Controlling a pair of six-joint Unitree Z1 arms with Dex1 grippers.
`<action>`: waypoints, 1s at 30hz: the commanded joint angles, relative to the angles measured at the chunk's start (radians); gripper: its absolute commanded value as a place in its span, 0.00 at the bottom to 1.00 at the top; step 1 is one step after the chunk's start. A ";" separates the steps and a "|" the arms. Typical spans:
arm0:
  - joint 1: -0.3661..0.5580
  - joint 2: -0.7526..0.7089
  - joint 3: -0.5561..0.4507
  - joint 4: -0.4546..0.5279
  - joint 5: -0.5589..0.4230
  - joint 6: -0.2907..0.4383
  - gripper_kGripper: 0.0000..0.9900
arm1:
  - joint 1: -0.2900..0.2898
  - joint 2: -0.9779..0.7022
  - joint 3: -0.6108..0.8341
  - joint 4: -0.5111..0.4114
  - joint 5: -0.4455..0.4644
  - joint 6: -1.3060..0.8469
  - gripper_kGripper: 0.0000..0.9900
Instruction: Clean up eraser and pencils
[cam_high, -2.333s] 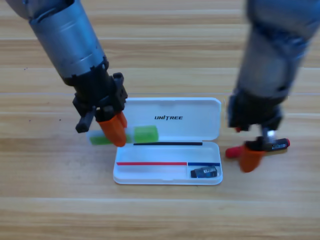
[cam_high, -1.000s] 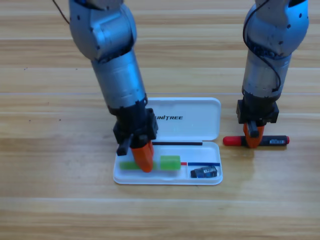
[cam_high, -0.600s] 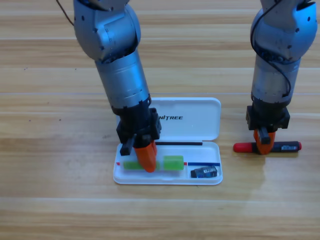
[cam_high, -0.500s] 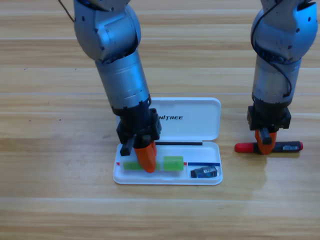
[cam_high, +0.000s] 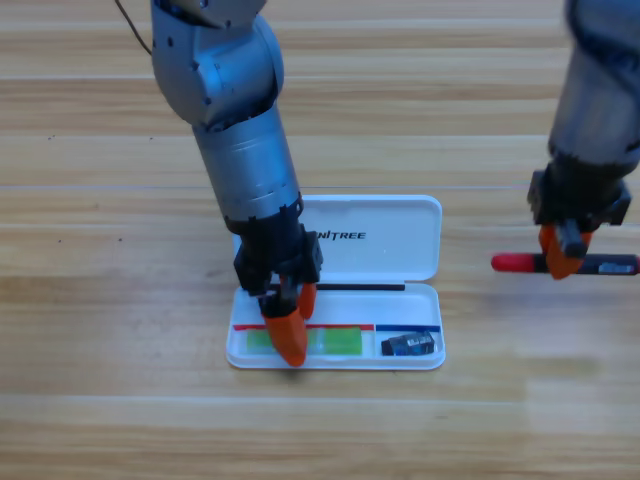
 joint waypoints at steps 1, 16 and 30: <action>-0.020 0.040 0.003 -0.003 0.003 -0.016 1.00 | 0.070 -0.070 0.019 0.028 0.051 0.025 0.00; 0.039 -0.486 0.000 0.192 0.076 -0.010 1.00 | 0.214 0.111 -0.223 0.106 0.056 0.114 0.00; 0.453 -0.897 0.480 -0.124 -0.013 0.108 1.00 | 0.279 0.464 -0.681 0.228 0.045 0.166 0.00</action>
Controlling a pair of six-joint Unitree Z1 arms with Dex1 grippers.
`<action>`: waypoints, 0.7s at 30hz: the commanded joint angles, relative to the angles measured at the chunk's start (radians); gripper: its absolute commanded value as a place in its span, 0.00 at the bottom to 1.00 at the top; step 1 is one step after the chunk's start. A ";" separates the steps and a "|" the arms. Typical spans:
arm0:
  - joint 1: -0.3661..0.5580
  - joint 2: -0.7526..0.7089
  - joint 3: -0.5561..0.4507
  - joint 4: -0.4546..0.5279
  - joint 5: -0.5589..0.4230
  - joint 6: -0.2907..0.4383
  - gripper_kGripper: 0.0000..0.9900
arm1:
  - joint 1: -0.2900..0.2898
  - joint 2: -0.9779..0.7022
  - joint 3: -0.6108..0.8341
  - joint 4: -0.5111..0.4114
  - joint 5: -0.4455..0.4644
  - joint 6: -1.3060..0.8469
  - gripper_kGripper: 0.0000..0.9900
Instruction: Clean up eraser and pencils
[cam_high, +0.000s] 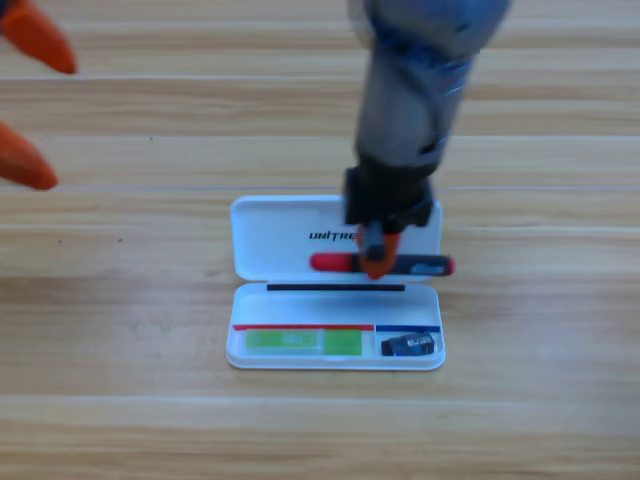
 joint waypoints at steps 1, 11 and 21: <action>0.202 -0.114 0.277 -0.200 -0.079 0.036 1.00 | 0.041 0.188 -0.115 0.046 -0.005 0.020 0.00; 0.225 -0.125 0.358 -0.233 -0.104 0.039 1.00 | 0.044 0.268 -0.192 0.058 -0.034 0.021 0.00; 0.225 -0.116 0.378 -0.233 -0.107 0.040 1.00 | 0.041 0.256 -0.192 0.072 -0.034 0.025 0.00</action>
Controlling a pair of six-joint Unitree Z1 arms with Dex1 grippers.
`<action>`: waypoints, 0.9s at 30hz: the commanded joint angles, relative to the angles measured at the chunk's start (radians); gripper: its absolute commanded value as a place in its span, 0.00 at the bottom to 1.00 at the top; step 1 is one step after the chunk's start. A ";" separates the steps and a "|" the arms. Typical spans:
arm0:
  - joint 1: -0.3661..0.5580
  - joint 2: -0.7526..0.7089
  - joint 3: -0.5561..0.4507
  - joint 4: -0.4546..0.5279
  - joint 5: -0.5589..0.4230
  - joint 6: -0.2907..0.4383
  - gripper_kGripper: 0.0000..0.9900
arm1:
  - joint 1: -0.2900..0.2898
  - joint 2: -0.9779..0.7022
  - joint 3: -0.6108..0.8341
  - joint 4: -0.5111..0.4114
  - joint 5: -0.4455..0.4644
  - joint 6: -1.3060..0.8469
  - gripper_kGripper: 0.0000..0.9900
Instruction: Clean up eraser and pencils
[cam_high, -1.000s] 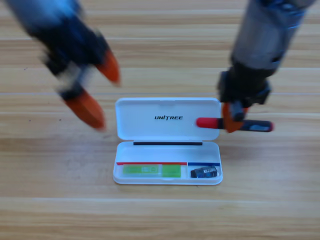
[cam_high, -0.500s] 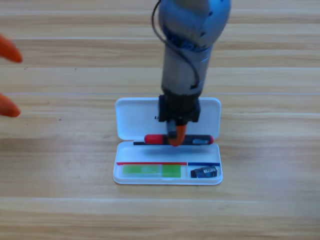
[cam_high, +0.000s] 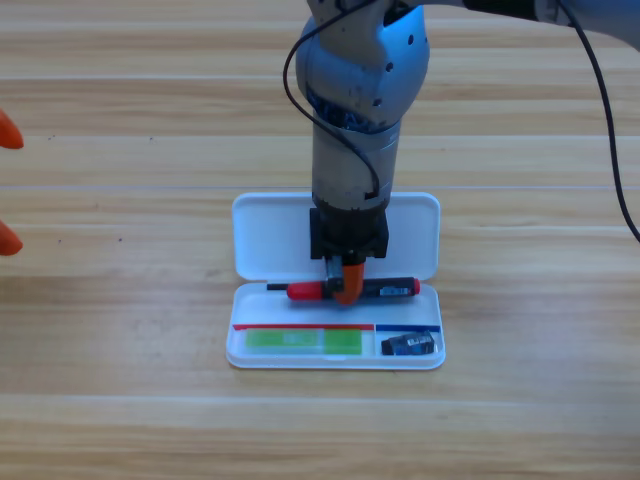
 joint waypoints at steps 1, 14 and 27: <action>0.023 0.005 0.036 -0.013 -0.016 0.012 1.00 | 0.029 0.051 0.010 0.027 -0.002 0.013 0.00; 0.023 0.031 0.067 -0.033 -0.030 0.012 1.00 | 0.059 -0.061 0.058 0.039 0.014 0.057 0.88; 0.023 0.039 0.089 -0.080 -0.053 0.005 1.00 | 0.099 -0.416 0.228 0.039 0.127 0.086 0.91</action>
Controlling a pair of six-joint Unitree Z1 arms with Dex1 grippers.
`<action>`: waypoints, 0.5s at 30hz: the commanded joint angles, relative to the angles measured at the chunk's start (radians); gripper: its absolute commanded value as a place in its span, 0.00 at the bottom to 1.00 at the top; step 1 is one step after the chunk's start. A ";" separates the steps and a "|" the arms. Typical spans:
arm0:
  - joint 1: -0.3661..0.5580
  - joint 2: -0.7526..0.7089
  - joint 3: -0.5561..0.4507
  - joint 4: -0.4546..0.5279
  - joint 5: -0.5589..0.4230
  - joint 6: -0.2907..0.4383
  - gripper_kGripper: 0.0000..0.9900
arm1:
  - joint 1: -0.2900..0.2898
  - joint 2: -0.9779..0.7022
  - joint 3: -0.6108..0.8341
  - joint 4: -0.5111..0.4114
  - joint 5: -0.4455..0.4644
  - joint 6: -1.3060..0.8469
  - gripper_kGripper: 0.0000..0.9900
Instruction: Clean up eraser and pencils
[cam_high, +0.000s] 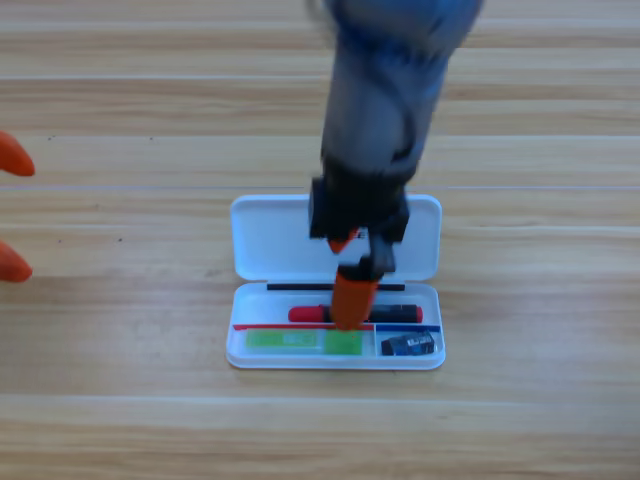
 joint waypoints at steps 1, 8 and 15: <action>0.023 0.036 0.016 -0.044 -0.034 -0.001 1.00 | 0.038 -0.185 0.091 0.019 0.045 0.018 0.91; 0.032 0.193 -0.039 -0.199 -0.134 -0.084 0.99 | 0.035 -0.293 0.178 0.014 0.070 0.037 0.91; 0.089 0.555 -0.302 -0.267 -0.350 -0.162 0.90 | 0.034 -0.379 0.246 -0.020 0.159 0.081 0.91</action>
